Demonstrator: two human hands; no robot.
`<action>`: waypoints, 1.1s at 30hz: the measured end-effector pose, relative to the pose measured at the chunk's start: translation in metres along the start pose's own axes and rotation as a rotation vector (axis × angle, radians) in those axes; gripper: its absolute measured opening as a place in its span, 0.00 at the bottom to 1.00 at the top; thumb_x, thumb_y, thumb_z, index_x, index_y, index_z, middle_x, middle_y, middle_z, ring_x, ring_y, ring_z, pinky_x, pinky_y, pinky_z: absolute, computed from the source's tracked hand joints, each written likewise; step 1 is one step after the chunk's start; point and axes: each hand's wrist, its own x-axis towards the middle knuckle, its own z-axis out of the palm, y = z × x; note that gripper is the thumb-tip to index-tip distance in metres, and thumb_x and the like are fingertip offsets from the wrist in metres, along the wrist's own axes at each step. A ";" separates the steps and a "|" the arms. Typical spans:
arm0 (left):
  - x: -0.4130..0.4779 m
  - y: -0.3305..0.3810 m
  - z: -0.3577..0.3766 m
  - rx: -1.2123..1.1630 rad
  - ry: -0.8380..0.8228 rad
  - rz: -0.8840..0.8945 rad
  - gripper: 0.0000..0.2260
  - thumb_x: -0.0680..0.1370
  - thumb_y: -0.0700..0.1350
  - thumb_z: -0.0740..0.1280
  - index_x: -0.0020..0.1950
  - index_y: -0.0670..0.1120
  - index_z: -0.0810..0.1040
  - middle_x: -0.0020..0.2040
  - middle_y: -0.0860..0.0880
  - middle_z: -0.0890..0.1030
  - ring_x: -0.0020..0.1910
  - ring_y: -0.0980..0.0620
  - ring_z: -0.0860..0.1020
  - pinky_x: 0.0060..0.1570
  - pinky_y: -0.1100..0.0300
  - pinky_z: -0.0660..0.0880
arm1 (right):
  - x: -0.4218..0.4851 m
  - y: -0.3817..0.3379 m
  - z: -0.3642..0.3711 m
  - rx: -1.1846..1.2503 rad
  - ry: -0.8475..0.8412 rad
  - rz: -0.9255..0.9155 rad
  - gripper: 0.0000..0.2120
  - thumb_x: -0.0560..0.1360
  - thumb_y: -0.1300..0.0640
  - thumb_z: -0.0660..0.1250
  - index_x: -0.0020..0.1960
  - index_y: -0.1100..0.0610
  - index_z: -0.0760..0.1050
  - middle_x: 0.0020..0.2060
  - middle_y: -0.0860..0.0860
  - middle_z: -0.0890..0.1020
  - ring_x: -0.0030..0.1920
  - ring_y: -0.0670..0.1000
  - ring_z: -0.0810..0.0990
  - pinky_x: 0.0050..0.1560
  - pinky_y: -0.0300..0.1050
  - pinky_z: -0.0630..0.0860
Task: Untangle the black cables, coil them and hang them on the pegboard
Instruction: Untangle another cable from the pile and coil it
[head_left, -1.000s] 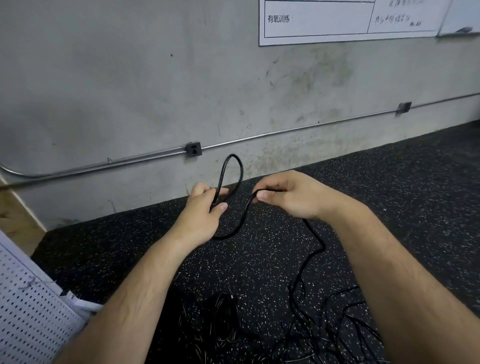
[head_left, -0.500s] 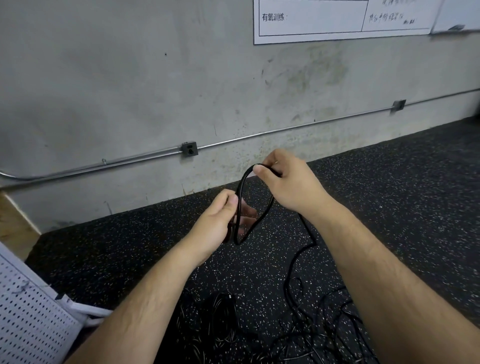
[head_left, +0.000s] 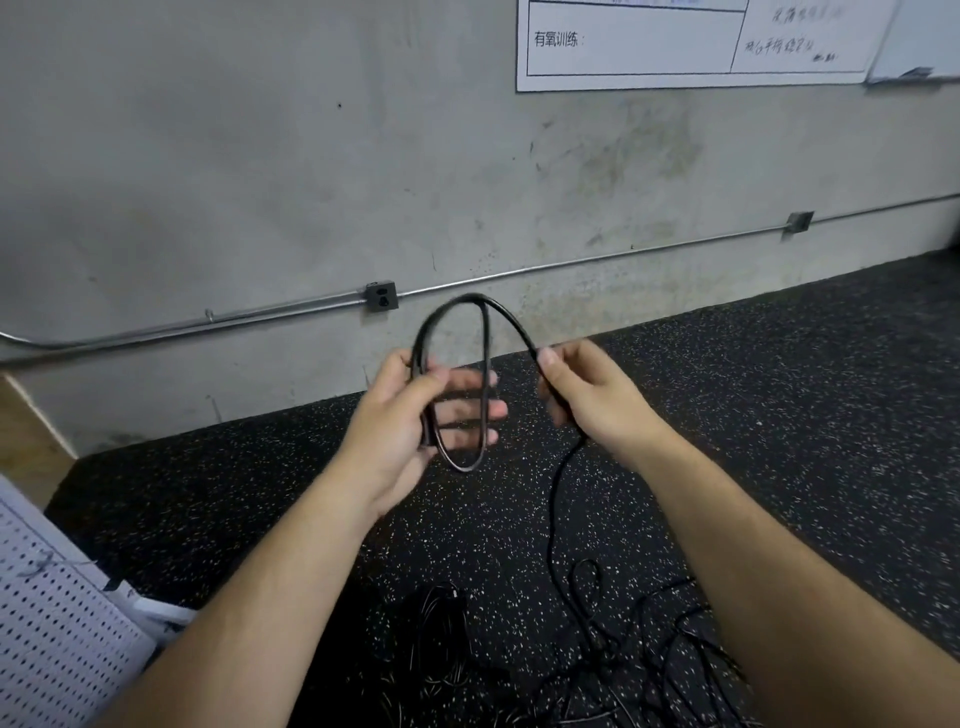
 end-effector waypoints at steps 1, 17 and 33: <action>0.003 0.006 -0.006 -0.024 0.038 0.031 0.02 0.86 0.40 0.57 0.55 0.46 0.67 0.50 0.39 0.86 0.46 0.34 0.85 0.40 0.42 0.84 | -0.004 0.010 0.000 -0.014 -0.071 0.038 0.14 0.82 0.46 0.64 0.53 0.58 0.74 0.36 0.48 0.82 0.36 0.48 0.78 0.43 0.46 0.76; 0.013 0.018 -0.035 0.019 0.249 0.212 0.01 0.87 0.43 0.58 0.56 0.49 0.68 0.53 0.40 0.84 0.50 0.38 0.85 0.45 0.45 0.83 | -0.018 0.065 0.050 -0.187 -0.203 0.362 0.11 0.85 0.51 0.59 0.56 0.58 0.71 0.42 0.53 0.84 0.37 0.51 0.80 0.42 0.51 0.80; 0.012 -0.014 -0.028 0.673 -0.010 0.134 0.02 0.85 0.52 0.61 0.54 0.59 0.72 0.42 0.48 0.86 0.45 0.48 0.86 0.56 0.48 0.77 | -0.013 -0.042 0.039 -0.653 -0.170 -0.377 0.05 0.82 0.52 0.66 0.56 0.48 0.79 0.48 0.43 0.82 0.47 0.48 0.79 0.49 0.52 0.79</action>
